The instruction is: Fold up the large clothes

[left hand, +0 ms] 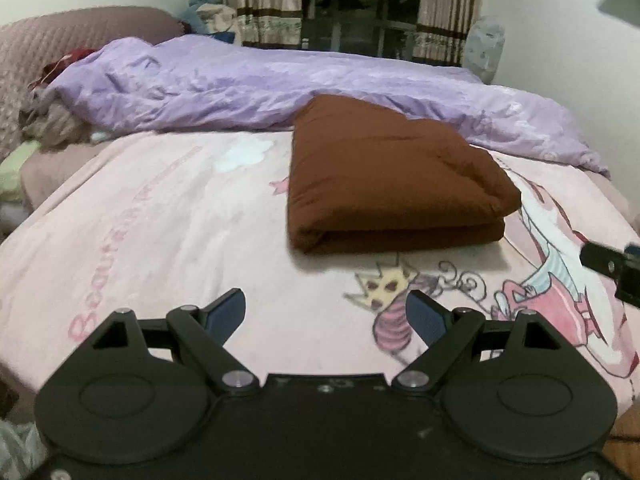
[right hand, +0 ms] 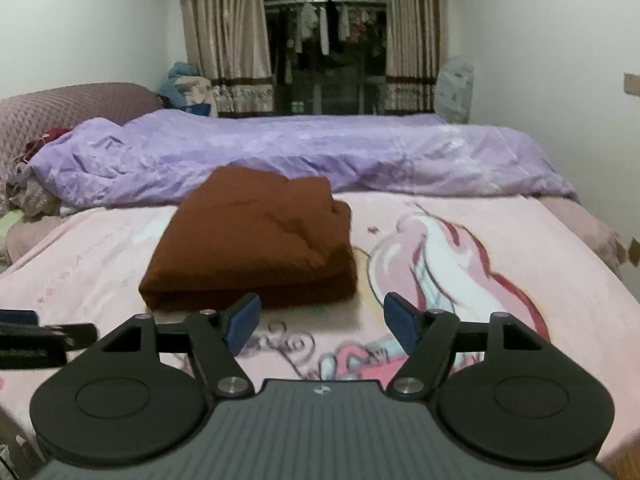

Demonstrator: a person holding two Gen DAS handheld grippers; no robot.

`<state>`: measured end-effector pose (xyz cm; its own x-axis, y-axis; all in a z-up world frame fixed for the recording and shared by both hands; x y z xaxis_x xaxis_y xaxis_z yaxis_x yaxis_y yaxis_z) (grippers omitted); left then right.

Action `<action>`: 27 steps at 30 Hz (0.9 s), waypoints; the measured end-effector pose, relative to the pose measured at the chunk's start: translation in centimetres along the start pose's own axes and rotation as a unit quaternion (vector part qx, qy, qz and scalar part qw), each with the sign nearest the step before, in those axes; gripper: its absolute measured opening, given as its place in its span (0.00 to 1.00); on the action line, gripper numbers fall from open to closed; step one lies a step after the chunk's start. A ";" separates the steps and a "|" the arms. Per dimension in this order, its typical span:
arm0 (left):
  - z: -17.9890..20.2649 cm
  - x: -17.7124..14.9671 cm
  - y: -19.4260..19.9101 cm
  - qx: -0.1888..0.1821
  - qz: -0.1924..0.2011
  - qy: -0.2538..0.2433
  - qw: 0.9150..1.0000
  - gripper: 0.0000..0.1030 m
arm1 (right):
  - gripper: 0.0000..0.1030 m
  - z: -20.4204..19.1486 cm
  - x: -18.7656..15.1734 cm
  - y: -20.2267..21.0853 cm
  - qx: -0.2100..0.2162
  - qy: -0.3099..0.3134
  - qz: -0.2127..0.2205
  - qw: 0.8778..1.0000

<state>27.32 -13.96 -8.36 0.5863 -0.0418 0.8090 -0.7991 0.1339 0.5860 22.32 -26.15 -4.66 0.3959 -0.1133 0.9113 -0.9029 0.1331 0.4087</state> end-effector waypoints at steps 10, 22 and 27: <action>-0.7 -2.0 2.0 -0.005 -0.012 0.017 1.000 0.87 | 0.81 -0.4 -3.3 0.9 0.002 -0.003 -0.040 0.999; -0.8 -2.4 2.1 -0.006 -0.019 0.017 1.000 0.87 | 0.80 -1.1 -3.4 1.4 0.010 0.000 -0.038 0.999; -0.8 -2.4 2.0 -0.003 -0.021 0.015 1.000 0.87 | 0.81 -1.2 -3.4 1.4 0.010 0.001 -0.038 0.999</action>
<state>24.43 -12.85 -9.14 0.6236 -0.0176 0.7815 -0.7725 0.1391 0.6196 19.88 -24.41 -7.12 0.4629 -0.1201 0.8782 -0.8738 0.1044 0.4748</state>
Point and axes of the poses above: each gripper's, at about its wrist camera, not at the fingertips, and y roughly against the way its jaws point, z to its right, x to its top, the point moved 10 cm from there along -y, roughly the way its jaws point, and after that the axes turned 3 degrees about -y, right-handed, at the moved point
